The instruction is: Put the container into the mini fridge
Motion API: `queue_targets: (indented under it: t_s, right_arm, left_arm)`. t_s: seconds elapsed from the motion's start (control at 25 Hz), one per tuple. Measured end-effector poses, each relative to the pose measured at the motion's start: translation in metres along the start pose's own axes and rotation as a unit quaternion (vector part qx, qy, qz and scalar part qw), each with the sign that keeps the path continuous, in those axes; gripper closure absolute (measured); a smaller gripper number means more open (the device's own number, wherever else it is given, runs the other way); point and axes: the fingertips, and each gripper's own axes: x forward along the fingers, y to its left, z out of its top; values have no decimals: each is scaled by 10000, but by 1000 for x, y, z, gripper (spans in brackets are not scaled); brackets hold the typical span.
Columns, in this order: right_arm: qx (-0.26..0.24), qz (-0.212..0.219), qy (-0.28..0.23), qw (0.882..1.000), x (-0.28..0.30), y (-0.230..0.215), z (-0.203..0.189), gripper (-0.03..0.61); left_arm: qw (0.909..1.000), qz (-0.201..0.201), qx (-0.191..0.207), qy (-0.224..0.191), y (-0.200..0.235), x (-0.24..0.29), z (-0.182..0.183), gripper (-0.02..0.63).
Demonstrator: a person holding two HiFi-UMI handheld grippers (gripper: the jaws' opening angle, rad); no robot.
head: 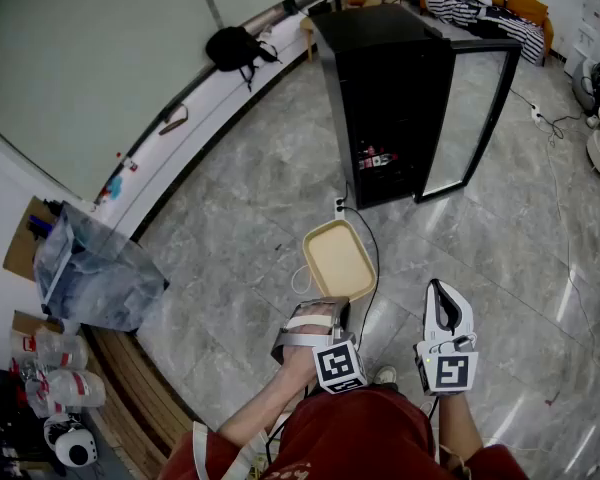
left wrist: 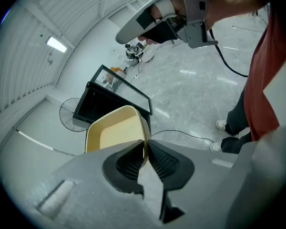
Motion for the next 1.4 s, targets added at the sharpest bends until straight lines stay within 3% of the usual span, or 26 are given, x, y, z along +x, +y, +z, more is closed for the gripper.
queue_targets:
  t_s: [0.4, 0.84, 1.0, 1.4]
  right_arm:
    - [-53, -98, 66, 9999, 21, 32, 5, 578]
    - [-16, -482, -101, 9988, 47, 66, 14, 578]
    - [-13, -613, 18, 9981, 45, 75, 6, 578]
    - [78, -674, 116, 9976, 66, 58, -7, 578]
  left_arm:
    - [9996, -77, -182, -224, 14, 6, -32, 575]
    - [9988, -60, 35, -477, 38, 14, -74, 575]
    - [9972, -118, 3, -744, 36, 15, -76, 575]
    - [9967, -241, 92, -763, 44, 43, -67, 576]
